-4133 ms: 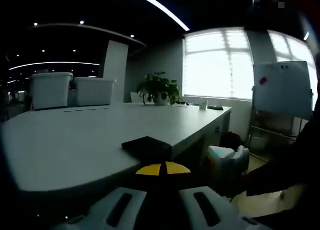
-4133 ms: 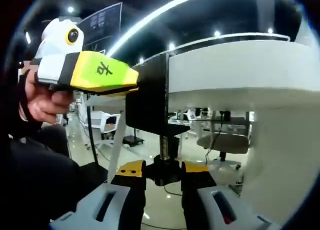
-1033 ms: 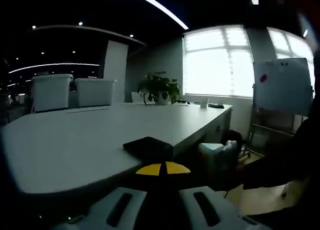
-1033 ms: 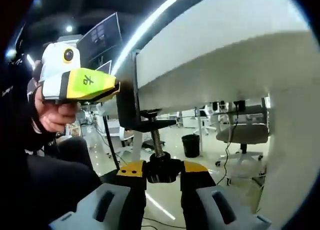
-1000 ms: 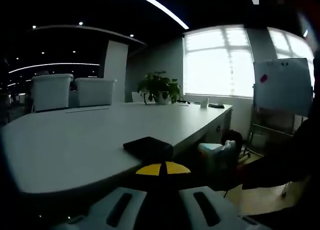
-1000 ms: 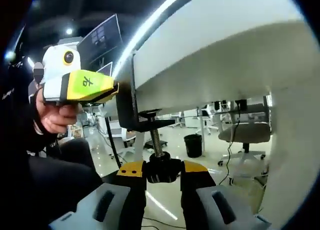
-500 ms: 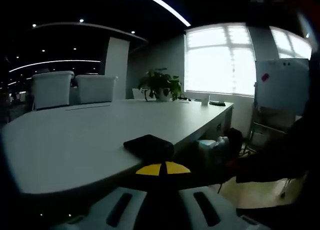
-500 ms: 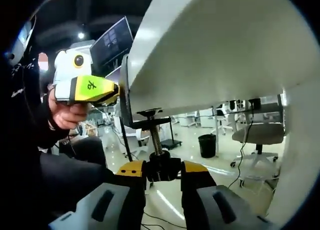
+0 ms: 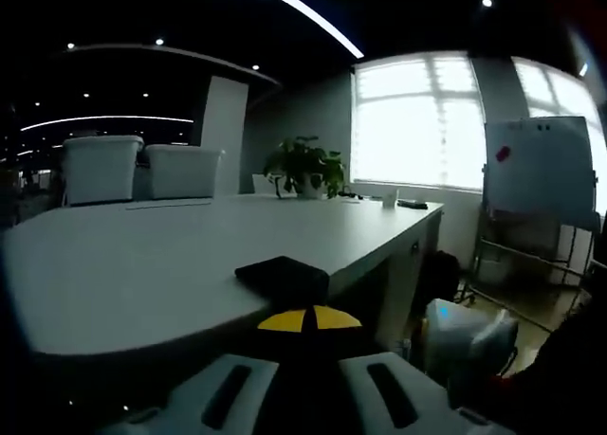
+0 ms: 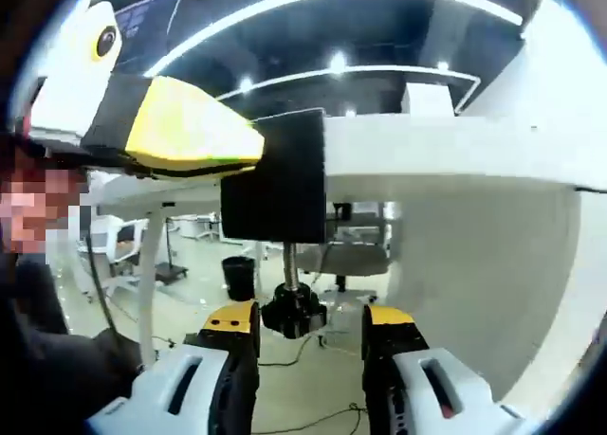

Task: Clamp the fixed fixture on the desktop, loosen the retaining clip, secure it to the edge of the desk, and tighten the retaining clip.

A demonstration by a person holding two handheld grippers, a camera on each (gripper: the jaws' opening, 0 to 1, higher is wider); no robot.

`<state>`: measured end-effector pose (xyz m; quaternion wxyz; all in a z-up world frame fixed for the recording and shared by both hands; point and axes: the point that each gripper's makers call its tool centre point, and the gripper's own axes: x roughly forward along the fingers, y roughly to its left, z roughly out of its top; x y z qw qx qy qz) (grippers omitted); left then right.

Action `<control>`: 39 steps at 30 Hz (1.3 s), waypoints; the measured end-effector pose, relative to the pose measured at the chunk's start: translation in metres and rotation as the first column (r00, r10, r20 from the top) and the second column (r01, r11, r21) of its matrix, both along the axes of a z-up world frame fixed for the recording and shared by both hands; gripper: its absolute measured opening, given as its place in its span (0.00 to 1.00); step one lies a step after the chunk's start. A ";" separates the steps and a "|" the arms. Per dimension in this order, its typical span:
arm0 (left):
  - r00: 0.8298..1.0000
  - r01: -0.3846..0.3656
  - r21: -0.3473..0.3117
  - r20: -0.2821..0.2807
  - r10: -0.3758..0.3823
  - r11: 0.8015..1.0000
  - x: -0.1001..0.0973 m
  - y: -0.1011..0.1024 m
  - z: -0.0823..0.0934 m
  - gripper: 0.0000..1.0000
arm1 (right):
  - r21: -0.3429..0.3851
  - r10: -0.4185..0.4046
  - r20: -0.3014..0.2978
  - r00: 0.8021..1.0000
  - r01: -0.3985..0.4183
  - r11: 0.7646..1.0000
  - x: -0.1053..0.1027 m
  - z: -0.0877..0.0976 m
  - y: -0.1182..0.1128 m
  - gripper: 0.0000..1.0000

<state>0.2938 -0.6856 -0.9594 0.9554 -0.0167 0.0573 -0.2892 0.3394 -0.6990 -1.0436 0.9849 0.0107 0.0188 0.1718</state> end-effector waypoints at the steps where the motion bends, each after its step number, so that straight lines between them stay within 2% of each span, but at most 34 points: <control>1: 1.000 0.003 0.000 0.003 -0.003 1.000 0.000 0.000 0.000 0.01 | 0.017 -0.006 -0.006 1.000 0.006 1.000 0.000 0.002 0.008 0.41; 3: 1.000 0.008 -0.009 -0.003 -0.008 1.000 -0.001 0.001 0.001 0.01 | -0.055 -0.032 0.017 0.999 0.033 0.998 -0.005 0.002 0.011 0.43; 4: 1.000 0.012 -0.008 -0.004 -0.012 1.000 0.000 0.002 0.001 0.01 | -0.068 -0.035 0.020 0.999 0.036 0.997 -0.005 0.001 0.012 0.43; 7: 1.000 0.027 -0.006 -0.004 -0.027 1.000 0.000 0.004 0.000 0.01 | -0.012 -0.102 -0.019 0.995 0.102 0.995 -0.008 -0.005 0.008 0.45; 9: 1.000 0.029 -0.017 -0.004 -0.029 0.999 0.000 0.004 0.000 0.01 | -0.027 -0.162 -0.013 0.987 0.161 0.987 -0.010 -0.004 0.002 0.47; 11: 1.000 0.031 -0.021 -0.002 -0.031 0.999 0.000 0.004 0.000 0.01 | -0.008 -0.191 -0.009 0.982 0.191 0.982 -0.011 -0.002 0.004 0.47; 16: 0.999 0.037 -0.025 0.005 -0.037 0.999 0.002 0.005 0.000 0.01 | -0.018 -0.237 0.016 0.971 0.238 0.971 -0.008 0.002 0.013 0.48; 18: 0.999 0.038 -0.028 0.007 -0.038 0.999 0.001 0.004 0.000 0.01 | 0.003 -0.253 0.016 0.967 0.253 0.967 -0.007 0.004 0.013 0.49; 22: 0.999 0.040 -0.030 0.005 -0.039 0.999 0.001 0.004 0.000 0.01 | -0.004 -0.272 0.012 0.962 0.272 0.962 -0.005 0.003 0.009 0.49; 25: 0.999 0.042 -0.035 0.002 -0.042 0.999 0.003 0.006 -0.001 0.01 | -0.002 -0.274 0.016 0.962 0.274 0.962 -0.005 0.004 0.009 0.45; 27: 0.999 0.044 -0.032 0.001 -0.043 0.999 0.002 0.005 -0.001 0.01 | -0.006 -0.278 -0.006 0.961 0.278 0.961 -0.003 0.001 0.007 0.29; 28: 0.999 0.044 -0.028 0.002 -0.044 0.999 0.003 0.006 -0.001 0.01 | -0.048 -0.318 0.004 0.948 0.318 0.947 -0.004 0.000 -0.003 0.24; 35: 0.999 0.043 -0.031 0.005 -0.042 0.999 0.002 0.005 0.000 0.01 | -0.042 -0.284 0.009 0.959 0.284 0.958 -0.003 -0.003 0.003 0.23; 38: 0.999 0.043 -0.027 0.007 -0.042 0.999 0.003 0.005 0.000 0.01 | -0.055 -0.220 -0.016 0.975 0.219 0.974 -0.002 -0.004 0.005 0.23; 39: 0.999 0.043 -0.027 0.005 -0.043 0.999 0.003 0.004 0.000 0.01 | -0.060 -0.173 -0.012 0.985 0.172 0.983 -0.002 -0.004 0.007 0.23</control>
